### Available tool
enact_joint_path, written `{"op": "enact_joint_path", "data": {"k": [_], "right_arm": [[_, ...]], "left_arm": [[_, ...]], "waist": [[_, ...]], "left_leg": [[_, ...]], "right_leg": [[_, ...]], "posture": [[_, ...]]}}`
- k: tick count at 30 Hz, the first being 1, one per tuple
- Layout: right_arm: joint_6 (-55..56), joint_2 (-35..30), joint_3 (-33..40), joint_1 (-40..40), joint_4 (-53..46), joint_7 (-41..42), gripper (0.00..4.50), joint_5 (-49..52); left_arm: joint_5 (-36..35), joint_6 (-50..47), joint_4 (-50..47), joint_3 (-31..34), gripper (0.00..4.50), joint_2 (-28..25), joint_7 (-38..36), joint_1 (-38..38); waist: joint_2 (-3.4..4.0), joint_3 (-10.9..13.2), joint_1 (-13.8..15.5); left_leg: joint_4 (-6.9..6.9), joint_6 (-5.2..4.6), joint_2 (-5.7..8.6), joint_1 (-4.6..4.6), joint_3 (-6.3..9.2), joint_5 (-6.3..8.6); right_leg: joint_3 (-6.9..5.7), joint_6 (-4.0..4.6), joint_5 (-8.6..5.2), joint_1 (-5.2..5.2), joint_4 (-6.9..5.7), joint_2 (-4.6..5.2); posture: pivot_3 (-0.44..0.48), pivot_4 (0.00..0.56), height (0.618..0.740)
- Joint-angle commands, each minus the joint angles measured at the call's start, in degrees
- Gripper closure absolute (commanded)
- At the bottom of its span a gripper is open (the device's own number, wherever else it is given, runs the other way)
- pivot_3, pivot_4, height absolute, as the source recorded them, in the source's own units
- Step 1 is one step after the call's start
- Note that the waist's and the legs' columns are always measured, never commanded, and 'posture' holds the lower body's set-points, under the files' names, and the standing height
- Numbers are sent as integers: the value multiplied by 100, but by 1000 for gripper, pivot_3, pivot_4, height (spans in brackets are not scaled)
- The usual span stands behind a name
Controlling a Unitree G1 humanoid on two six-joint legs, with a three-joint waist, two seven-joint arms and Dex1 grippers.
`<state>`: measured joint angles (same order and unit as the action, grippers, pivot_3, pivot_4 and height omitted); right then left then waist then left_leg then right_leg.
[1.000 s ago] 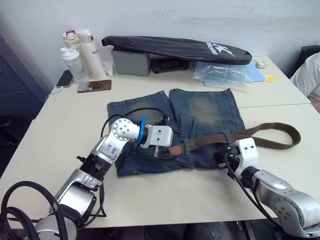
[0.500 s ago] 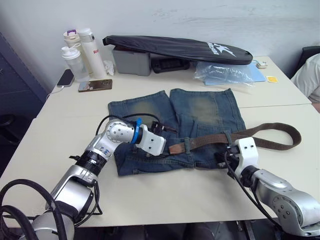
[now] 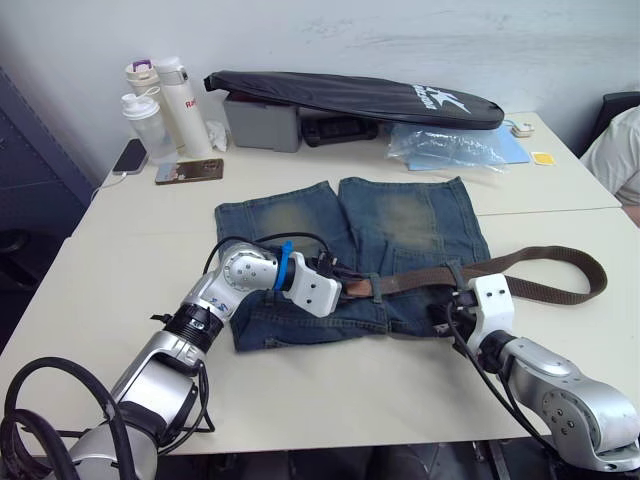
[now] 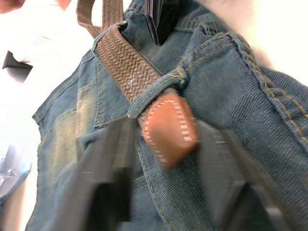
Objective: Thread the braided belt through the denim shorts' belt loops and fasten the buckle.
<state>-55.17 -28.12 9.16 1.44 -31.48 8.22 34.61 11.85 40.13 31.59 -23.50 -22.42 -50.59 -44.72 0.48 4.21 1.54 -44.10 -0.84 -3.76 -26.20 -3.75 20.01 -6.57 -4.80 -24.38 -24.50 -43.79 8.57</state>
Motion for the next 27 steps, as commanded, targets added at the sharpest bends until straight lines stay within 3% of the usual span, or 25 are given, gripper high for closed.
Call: {"op": "enact_joint_path", "data": {"k": [1, 2, 12, 27], "right_arm": [[-154, 80, -77, 36, 15, 23, 4500, -47], [-154, 81, -78, 31, 19, 27, 4500, -55], [-182, 118, -60, -25, 189, 31, 4500, -201], [-204, -58, -288, -591, 915, 429, 4500, -444]], "left_arm": [[-51, 44, 4, 122, 4194, 40, 120, -183], [-112, 4, -1, 136, 4487, 39, 89, -175], [-617, -292, -415, 309, 4487, -286, -401, -64], [-1092, -1077, -1476, 959, 4487, -1991, -994, 1027]], "waist": [[0, 0, -1], [-1, 0, -2], [-1, 0, -11], [-8, -13, -45]], "left_leg": [[0, 0, 0, 0, 1, 0], [0, 0, -1, 1, 2, 0], [1, 0, -3, 0, 2, 0], [5, -1, -5, 9, 7, 7]], "right_leg": [[-2, 0, 0, 0, 0, 0], [-5, 0, 0, -1, 1, 0], [-14, 0, 0, -3, 0, 1], [-17, 1, 0, -3, -7, 1]], "posture": [[0, 150, 622], [0, 150, 622], [0, 150, 622], [0, 150, 622]]}}
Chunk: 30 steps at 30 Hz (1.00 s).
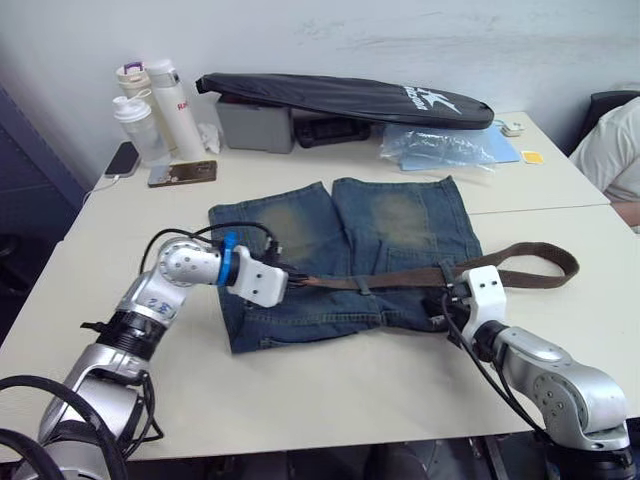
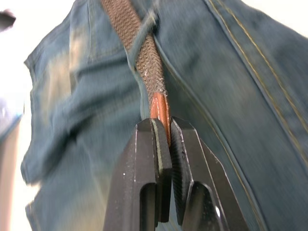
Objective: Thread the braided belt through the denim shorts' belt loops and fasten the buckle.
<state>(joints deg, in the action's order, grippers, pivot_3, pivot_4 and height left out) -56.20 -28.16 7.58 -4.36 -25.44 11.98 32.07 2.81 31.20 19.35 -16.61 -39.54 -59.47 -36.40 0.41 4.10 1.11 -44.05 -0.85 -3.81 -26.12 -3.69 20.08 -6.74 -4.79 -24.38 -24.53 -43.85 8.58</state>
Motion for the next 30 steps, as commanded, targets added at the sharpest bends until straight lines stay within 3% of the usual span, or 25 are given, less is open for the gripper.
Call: {"op": "enact_joint_path", "data": {"k": [1, 11, 12, 13, 17, 20, 23, 26, 30], "right_arm": [[-97, -59, -171, -63, 355, 95, 4500, -200], [-74, -26, -363, -346, 547, 353, 4500, -354], [-85, -34, -346, -339, 527, 377, 4500, -352], [-107, -45, -310, -327, 485, 401, 4500, -337], [-205, -238, -166, -266, 81, 601, 4500, -201], [-343, -472, -46, -218, -340, 795, 4500, -26], [-39, -1222, -17, -193, -1074, 1528, 4500, 77], [66, -1833, 6, -208, -1337, 2080, 4500, 159], [153, -2708, -182, -243, -1449, 2797, 3137, 144]], "left_arm": [[-253, -268, -326, 330, 4487, -357, -137, 296], [-245, -685, -469, 531, 4487, -583, -102, 704], [-372, -772, -486, 577, 3645, -611, -174, 745], [-631, -959, -550, 653, 3358, -621, -310, 782], [-1722, -1995, -732, 1041, 1530, -793, -1114, 900], [-2041, -2446, -672, 1222, 146, -1029, -1569, 903], [-2437, -3453, -660, 1337, 64, -1216, -1959, 757], [-2692, -4118, -724, 1458, 64, -1115, -1970, 594], [-2785, -4663, -959, 1502, 0, -970, -1826, 562]], "waist": [[-2, -3, -9], [-1, -15, -89], [1, -15, -105], [5, -15, -116], [19, -15, -118], [28, -8, -112], [66, 12, -100], [60, 19, -91], [43, 25, -94]], "left_leg": [[0, 0, 0, 0, 1, 0], [3, -1, -4, 5, 3, 5], [4, -1, -6, 6, 4, 5], [4, -1, -6, 6, 4, 5], [1, 1, -12, 13, 7, 6], [2, 10, -10, 4, 6, 12], [3, 15, -9, -3, 6, 26], [8, -11, -3, -1, 8, 56], [17, -13, -1, 8, 14, 58]], "right_leg": [[0, 0, 0, 0, 0, 0], [-7, 0, 0, -2, -4, -1], [-8, 0, 0, -3, -3, -1], [-9, 0, 0, -3, -4, -1], [-20, 0, 0, -15, -7, -1], [-21, 1, 0, -25, -3, 0], [-26, 4, 2, -21, -2, 1], [-30, 5, 2, -9, 12, 2], [-40, 2, 10, 9, 33, 3]], "posture": [[0, 150, 622], [0, 150, 622], [0, 150, 622], [0, 150, 622], [0, 150, 622], [0, 150, 622], [0, 150, 622], [0, 150, 622], [0, 150, 622]]}}
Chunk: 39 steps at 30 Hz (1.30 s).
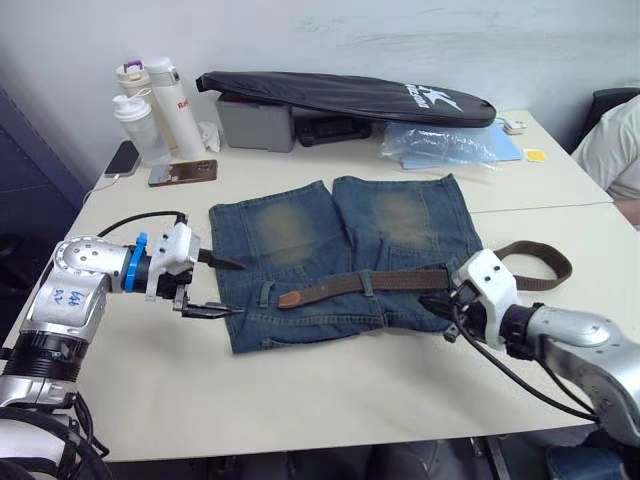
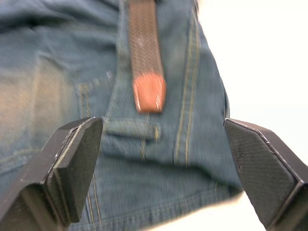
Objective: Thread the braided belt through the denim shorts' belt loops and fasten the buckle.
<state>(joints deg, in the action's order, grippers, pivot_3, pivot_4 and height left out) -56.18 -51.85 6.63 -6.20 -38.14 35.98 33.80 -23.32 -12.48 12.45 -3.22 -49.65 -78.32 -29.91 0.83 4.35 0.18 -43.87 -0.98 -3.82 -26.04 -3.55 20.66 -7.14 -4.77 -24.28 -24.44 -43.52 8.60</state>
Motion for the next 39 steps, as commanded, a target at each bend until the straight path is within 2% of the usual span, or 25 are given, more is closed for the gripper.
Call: {"op": "enact_joint_path", "data": {"k": [1, 4, 8, 13, 16, 21, 22, 26, 30, 35, 39], "right_arm": [[253, -504, -200, -69, -160, 459, 2575, -181], [471, -687, -577, -52, 19, 442, 1148, -581], [709, -623, -1220, -184, 439, 441, 1148, -1101], [1056, -360, -1810, -583, 1185, 368, 1148, -1785], [1303, -487, -1837, -568, 1347, 393, 1900, -2102], [1809, -942, -1571, -413, 1344, 707, 4245, -2390], [1897, -1057, -1462, -346, 1346, 768, 4425, -2417], [2482, -1690, -674, 201, 1834, 1082, 4425, -2586], [3060, -2050, -119, 668, 2428, 1336, 4425, -2728], [3475, -2006, 153, 815, 3193, 1292, 4425, -2943], [3550, -1855, 194, 857, 3409, 1157, 4425, -3045]], "left_arm": [[-148, -346, -329, 154, 0, 56, 73, -64], [-49, -401, -486, 145, 0, 130, 193, 25], [236, -234, -517, -14, 0, 311, 424, 57], [220, -599, -854, -114, 0, 560, 612, 101], [145, -803, -998, -82, 0, 545, 579, 138], [162, -856, -986, -57, 0, 615, 645, 76], [173, -851, -985, -67, 0, 625, 653, 76], [229, -683, -967, -68, 0, 813, 825, 31], [165, -690, -1128, -52, 0, 1076, 1010, -93], [172, -757, -1275, -231, 0, 1344, 1068, -133], [242, -742, -1207, -373, 0, 1528, 1075, -199]], "waist": [[0, 0, -1], [-9, 6, -5], [-10, 7, -3], [-9, 8, -3], [-14, 8, 1], [-8, 8, 92], [-9, 8, 113], [11, 7, 172], [10, 8, 225], [11, 7, 231], [11, 7, 230]], "left_leg": [[-1, 1, 1, 0, -1, -1], [-2, 2, 2, 6, -1, -2], [-5, 6, 1, 15, -1, -5], [-10, 9, 2, 18, -10, -6], [-14, 12, -1, 19, -12, -8], [-16, 19, 3, 20, -19, -6], [-18, 22, 2, 21, -20, -5], [-17, 60, 3, 7, -26, -4], [-17, 87, 6, 0, -51, -11], [-20, 99, 7, -5, -65, -33], [-21, 96, 5, -3, -86, -48]], "right_leg": [[2, -3, 3, 0, 0, 1], [1, -6, 6, 1, 5, 2], [0, -7, 6, 2, 4, 3], [4, -7, 6, -3, 5, 7], [5, -7, 6, -2, 2, 5], [7, -7, 6, -2, 2, 13], [7, -7, 7, 0, 3, 12], [5, -7, 7, -1, 6, 18], [6, -8, 10, 17, 22, 28], [0, -31, 22, 22, 33, 38], [-3, -33, 23, 22, 32, 48]], "posture": [[0, 150, 622], [0, 150, 622], [0, 150, 622], [0, 150, 622], [0, 150, 622], [0, 150, 622], [0, 150, 622], [0, 150, 622], [0, 150, 622], [0, 150, 622], [0, 150, 622]]}}
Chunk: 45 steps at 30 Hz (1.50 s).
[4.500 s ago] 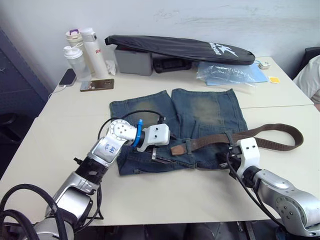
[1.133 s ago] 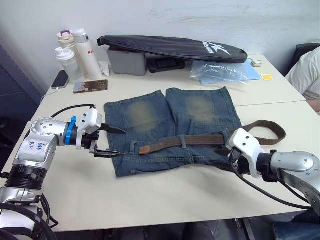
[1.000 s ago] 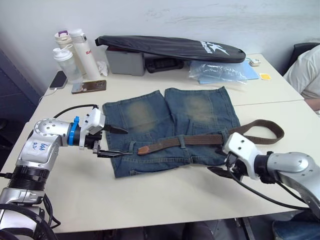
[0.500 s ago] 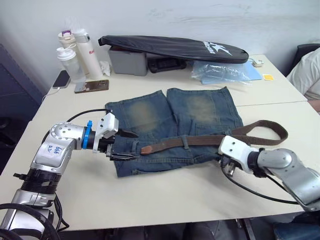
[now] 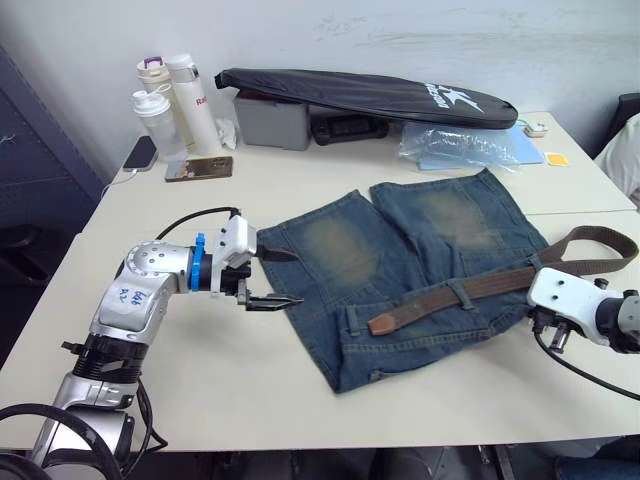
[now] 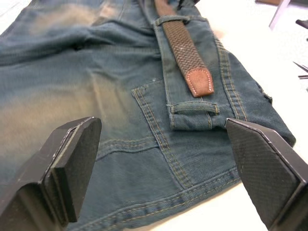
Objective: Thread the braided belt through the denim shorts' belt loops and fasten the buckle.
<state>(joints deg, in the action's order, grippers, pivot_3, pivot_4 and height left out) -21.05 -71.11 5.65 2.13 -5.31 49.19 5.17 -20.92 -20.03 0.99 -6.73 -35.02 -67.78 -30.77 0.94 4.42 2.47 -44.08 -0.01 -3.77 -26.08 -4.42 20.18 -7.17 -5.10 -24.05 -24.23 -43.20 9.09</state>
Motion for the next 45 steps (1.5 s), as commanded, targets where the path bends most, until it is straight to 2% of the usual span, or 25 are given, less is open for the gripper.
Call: {"op": "enact_joint_path", "data": {"k": [1, 5, 6, 7, 11, 14, 17, 19, 21, 24, 26, 29, 35, 45], "right_arm": [[22, 112, 328, 66, 97, -187, 4425, -186], [-304, 305, 787, 228, -360, -208, 4425, -25], [-410, 274, 946, 319, -518, -118, 3600, 16], [-527, 233, 1155, 419, -693, -1, 3342, 61], [-1073, 183, 1971, 652, -1269, 412, 1380, 265], [-2995, 234, 3143, 580, -2022, 964, 17, 1182], [-4671, 684, 3684, -95, -2600, 858, 17, 2364], [-6080, 1539, 3937, -675, -3096, 726, 17, 3249], [-6962, 2368, 4118, -1095, -3374, 395, 17, 3629], [-7145, 3429, 4317, -1046, -3495, -347, 17, 4161], [-7145, 4463, 4415, -895, -3446, -945, 17, 4660], [-7145, 5208, 4355, -712, -3363, -1721, 17, 5120], [-7145, 5904, 4237, -475, -3131, -2770, 17, 5635], [-7145, 6280, 4241, -1142, -2552, -3702, 17, 5972]], "left_arm": [[12, 17, -35, -43, 0, 91, 20, -129], [36, 5, 36, -125, 0, 116, -73, -124], [27, -14, 53, -146, 0, 123, -118, -122], [34, -16, 72, -173, 0, 133, -156, -124], [46, 6, 189, -244, 0, 196, -244, -194], [74, 113, 309, -316, 0, 262, -366, -295], [70, 148, 341, -334, 0, 281, -463, -329], [38, 9, 291, -371, 0, 233, -550, -349], [14, -67, 227, -370, 0, 200, -609, -347], [-28, -145, 145, -324, 0, 198, -612, -344], [-52, -280, 52, -306, 0, 173, -563, -320], [-79, -528, -116, -289, 0, 122, -476, -262], [-53, -733, -338, -261, 0, -22, -345, -73], [-51, -838, -574, -164, 0, -62, -102, 72]], "waist": [[0, 0, 1], [0, 0, 6], [1, 0, 7], [1, 0, 13], [0, 0, 14], [0, 0, 27], [-3, 1, 16], [-27, 9, -14], [-33, 9, -49], [-5, 6, -77], [1, 5, -78], [4, 4, -94], [13, 6, -116], [11, 7, -129]], "left_leg": [[0, 0, 0, -1, -4, -1], [-2, 5, 0, -3, -15, -6], [-3, 4, 2, -3, -24, -8], [-2, 3, 3, -2, -32, -9], [-1, 2, 0, -1, -48, -10], [3, 1, -2, -2, -50, -10], [3, -5, -4, 2, -43, -13], [8, -7, -6, 10, -20, -13], [16, -11, -11, 18, 19, -9], [23, -12, 1, 23, 54, -5], [27, -12, 10, 29, 54, -6], [50, -10, 15, 39, 60, -5], [96, -11, 41, 63, 56, -4], [104, -14, 40, 70, 63, -2]], "right_leg": [[-2, 0, 0, -1, -1, 4], [-18, 0, 0, -1, -5, 17], [-22, -1, 0, -1, -7, 26], [-24, -1, 0, -1, -8, 31], [-33, -2, 0, -1, -7, 35], [-39, -3, 1, -1, -2, 36], [-44, -6, 3, 16, 13, 33], [-48, -5, 2, 51, 32, 26], [-55, -1, 0, 75, 52, 11], [-53, -2, 1, 60, 51, 6], [-51, -2, 2, 61, 32, 11], [-47, -2, 2, 67, 23, 11], [-32, -2, 2, 68, 20, 28], [-27, -6, 3, 62, 17, 22]], "posture": [[0, 150, 622], [0, 150, 622], [0, 150, 622], [0, 150, 622], [0, 150, 622], [0, 150, 622], [0, 150, 622], [0, 150, 622], [0, 150, 622], [0, 150, 622], [0, 150, 622], [0, 150, 622], [0, 150, 622], [0, 150, 622]]}}
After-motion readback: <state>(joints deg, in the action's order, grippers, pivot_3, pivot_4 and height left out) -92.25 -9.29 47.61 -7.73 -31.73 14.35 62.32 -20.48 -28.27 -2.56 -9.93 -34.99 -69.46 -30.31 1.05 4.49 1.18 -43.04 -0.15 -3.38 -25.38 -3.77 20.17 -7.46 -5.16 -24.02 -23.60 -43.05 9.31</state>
